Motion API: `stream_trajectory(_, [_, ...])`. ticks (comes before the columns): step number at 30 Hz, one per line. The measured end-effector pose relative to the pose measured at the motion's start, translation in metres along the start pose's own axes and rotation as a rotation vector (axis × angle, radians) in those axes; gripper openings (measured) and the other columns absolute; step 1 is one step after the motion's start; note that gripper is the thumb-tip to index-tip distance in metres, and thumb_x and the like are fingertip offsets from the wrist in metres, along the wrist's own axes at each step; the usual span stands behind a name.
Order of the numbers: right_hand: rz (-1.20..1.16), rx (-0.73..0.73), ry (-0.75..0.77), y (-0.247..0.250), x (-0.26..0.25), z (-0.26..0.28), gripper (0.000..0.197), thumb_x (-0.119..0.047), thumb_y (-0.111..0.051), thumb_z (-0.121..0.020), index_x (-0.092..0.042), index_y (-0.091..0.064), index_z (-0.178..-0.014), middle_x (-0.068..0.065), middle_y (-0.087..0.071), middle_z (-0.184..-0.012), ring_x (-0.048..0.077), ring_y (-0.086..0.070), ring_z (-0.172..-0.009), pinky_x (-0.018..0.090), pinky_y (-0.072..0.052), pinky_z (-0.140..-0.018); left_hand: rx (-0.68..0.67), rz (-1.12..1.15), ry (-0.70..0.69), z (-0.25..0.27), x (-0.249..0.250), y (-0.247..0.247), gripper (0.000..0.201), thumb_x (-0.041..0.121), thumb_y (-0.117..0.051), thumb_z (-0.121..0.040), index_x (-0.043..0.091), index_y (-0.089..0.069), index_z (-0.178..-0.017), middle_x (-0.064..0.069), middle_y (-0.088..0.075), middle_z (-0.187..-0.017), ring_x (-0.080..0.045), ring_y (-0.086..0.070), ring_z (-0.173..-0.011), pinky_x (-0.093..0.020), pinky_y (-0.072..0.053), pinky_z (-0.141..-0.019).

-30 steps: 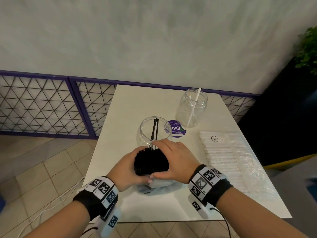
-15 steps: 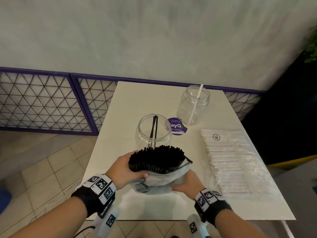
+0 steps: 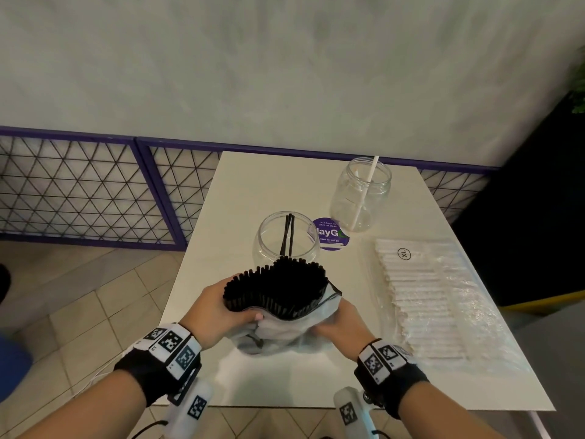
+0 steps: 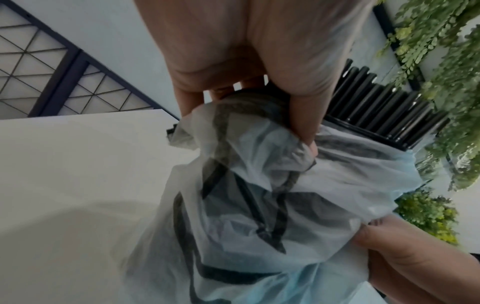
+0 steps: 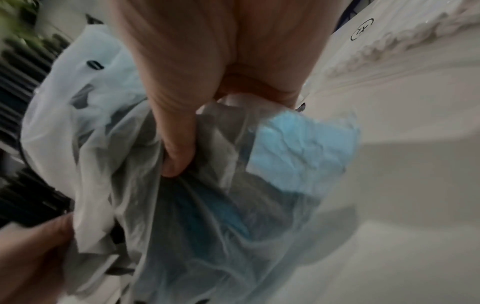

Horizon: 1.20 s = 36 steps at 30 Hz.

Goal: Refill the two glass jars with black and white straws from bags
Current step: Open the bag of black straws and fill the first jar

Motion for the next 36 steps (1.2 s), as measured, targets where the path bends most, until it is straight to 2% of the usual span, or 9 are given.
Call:
stream_trajectory(3, [0.27, 0.02, -0.017, -0.011, 0.003, -0.005, 0.03, -0.024, -0.068, -0.081, -0.018, -0.065, -0.11, -0.003, -0.069, -0.104, 0.012, -0.063, -0.097, 0.031, -0.051, -0.088, 0.011, -0.025, 0.018, 0.002, -0.003, 0.003, 0.05, 0.007, -0.086, -0.064, 0.048, -0.066, -0.084, 0.035, -0.067, -0.084, 0.015, -0.061, -0.083, -0.007, -0.042, -0.075])
stream_trajectory(6, [0.23, 0.156, 0.085, -0.012, -0.001, -0.005, 0.017, -0.016, -0.069, -0.081, -0.01, -0.067, -0.097, 0.001, -0.07, -0.091, 0.015, -0.063, -0.085, 0.022, -0.049, -0.075, 0.075, 0.012, -0.001, 0.005, -0.004, 0.013, 0.061, 0.003, -0.084, -0.065, 0.057, -0.065, -0.086, 0.026, -0.071, -0.09, 0.01, -0.064, -0.084, -0.003, -0.044, -0.075])
stream_trajectory(9, [0.249, 0.143, 0.085, -0.015, -0.004, -0.006, 0.01, -0.013, -0.067, -0.081, -0.013, -0.064, -0.092, -0.002, -0.067, -0.086, 0.01, -0.06, -0.079, 0.011, -0.043, -0.066, 0.098, 0.008, 0.03, 0.006, -0.011, 0.02, 0.045, 0.005, -0.085, -0.064, 0.041, -0.07, -0.087, 0.022, -0.072, -0.089, 0.008, -0.064, -0.083, -0.005, -0.045, -0.075])
stream_trajectory(14, [0.76, -0.059, 0.08, -0.022, -0.003, -0.011, 0.021, -0.028, -0.056, -0.09, -0.007, -0.057, -0.089, 0.0, -0.051, -0.083, 0.019, -0.051, -0.089, 0.027, -0.041, -0.084, 0.098, -0.099, 0.141, 0.005, -0.025, 0.018, 0.035, 0.017, -0.086, -0.066, 0.03, -0.062, -0.088, 0.013, -0.068, -0.085, 0.007, -0.06, -0.081, -0.008, -0.041, -0.068])
stream_trajectory(17, [0.683, -0.095, 0.076, -0.016, 0.003, -0.009, 0.034, -0.027, -0.062, -0.087, -0.008, -0.061, -0.115, -0.004, -0.046, -0.089, 0.02, -0.051, -0.099, 0.025, -0.041, -0.089, 0.088, -0.126, 0.135, 0.005, -0.028, 0.017, 0.034, 0.019, -0.085, -0.067, 0.029, -0.063, -0.091, 0.011, -0.068, -0.089, 0.005, -0.06, -0.085, -0.005, -0.041, -0.067])
stream_trajectory(20, [0.419, -0.052, 0.065, -0.003, 0.004, 0.002, 0.075, -0.036, -0.073, -0.071, -0.024, -0.04, -0.138, -0.003, -0.044, -0.119, 0.015, -0.048, -0.106, 0.025, -0.042, -0.094, 0.084, -0.142, 0.136, 0.004, -0.028, 0.017, 0.035, 0.018, -0.085, -0.068, 0.032, -0.061, -0.089, 0.012, -0.067, -0.089, 0.004, -0.059, -0.086, -0.007, -0.041, -0.069])
stream_trajectory(22, [0.256, -0.021, 0.129, 0.003, -0.011, 0.01, 0.08, -0.036, -0.072, -0.073, -0.033, -0.031, -0.141, -0.01, -0.038, -0.126, 0.006, -0.046, -0.108, 0.017, -0.042, -0.089, 0.079, -0.131, 0.135, 0.003, -0.028, 0.017, 0.035, 0.018, -0.085, -0.068, 0.03, -0.062, -0.091, 0.011, -0.068, -0.091, 0.001, -0.061, -0.088, -0.011, -0.042, -0.071])
stream_trajectory(30, [-0.017, 0.156, 0.182, 0.0, -0.055, 0.005, 0.031, -0.004, -0.061, -0.085, -0.024, -0.057, -0.108, -0.005, -0.056, -0.098, 0.007, -0.055, -0.084, 0.012, -0.045, -0.075, 0.085, -0.093, 0.165, 0.0, -0.038, 0.02, 0.048, 0.029, -0.086, -0.062, 0.018, -0.066, -0.105, 0.007, -0.07, -0.096, -0.008, -0.064, -0.093, -0.024, -0.048, -0.082])
stream_trajectory(36, [0.125, 0.26, 0.315, -0.002, -0.044, 0.005, 0.031, 0.013, -0.05, -0.076, -0.017, -0.057, -0.082, -0.002, -0.05, -0.09, 0.008, -0.052, -0.081, 0.012, -0.043, -0.071, 0.099, -0.099, 0.18, 0.0, -0.038, 0.018, 0.031, 0.017, -0.083, -0.069, 0.018, -0.066, -0.096, 0.005, -0.069, -0.088, -0.006, -0.063, -0.084, -0.016, -0.044, -0.069])
Point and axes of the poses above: each hand's wrist, its own z-axis away from the middle knuckle, its own y-axis out of the back of the hand, x = y × z, the point moved 3 cm from there along -z, towards the middle knuckle
